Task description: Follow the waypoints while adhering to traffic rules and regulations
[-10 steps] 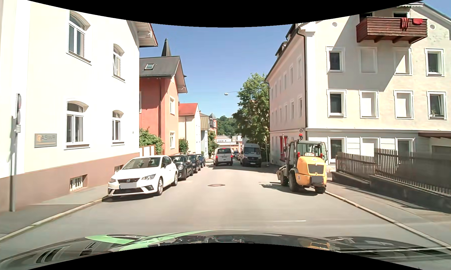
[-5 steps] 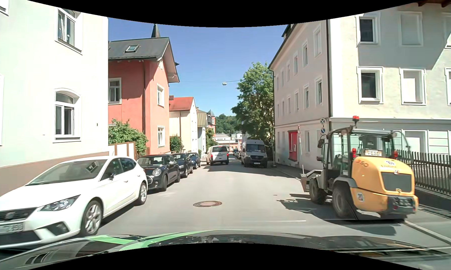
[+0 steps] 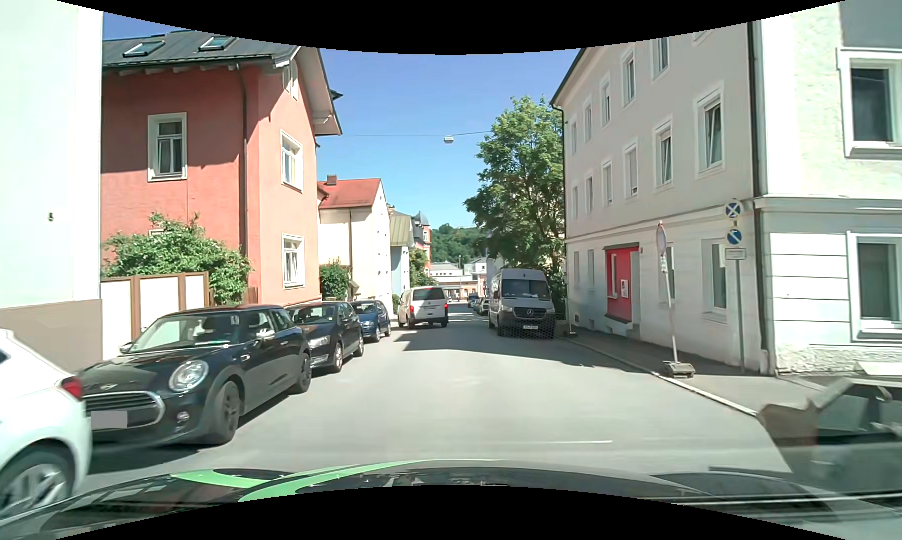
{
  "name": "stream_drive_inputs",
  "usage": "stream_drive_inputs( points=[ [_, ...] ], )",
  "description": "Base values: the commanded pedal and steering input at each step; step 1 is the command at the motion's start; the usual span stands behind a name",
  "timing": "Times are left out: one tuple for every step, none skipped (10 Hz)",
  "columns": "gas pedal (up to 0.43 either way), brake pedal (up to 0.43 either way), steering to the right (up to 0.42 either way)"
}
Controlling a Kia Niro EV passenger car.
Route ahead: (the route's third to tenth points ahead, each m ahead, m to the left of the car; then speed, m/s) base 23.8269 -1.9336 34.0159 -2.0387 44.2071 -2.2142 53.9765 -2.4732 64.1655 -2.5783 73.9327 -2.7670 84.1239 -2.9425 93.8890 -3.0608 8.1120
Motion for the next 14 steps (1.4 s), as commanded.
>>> stream_drive_inputs(
  points=[
    [0.000,0.146,-0.013],
    [0.000,0.146,-0.014],
    [0.000,0.152,-0.013],
    [0.000,0.152,-0.013],
    [0.000,0.159,-0.011],
    [0.000,0.159,-0.011],
    [0.000,0.159,-0.012],
    [0.000,0.171,-0.012],
    [0.000,0.165,-0.012],
    [0.000,0.165,-0.012],
    [0.000,0.159,-0.012],
    [0.000,0.159,-0.010],
    [0.000,0.152,-0.010],
    [0.000,0.152,-0.010]
  ],
)
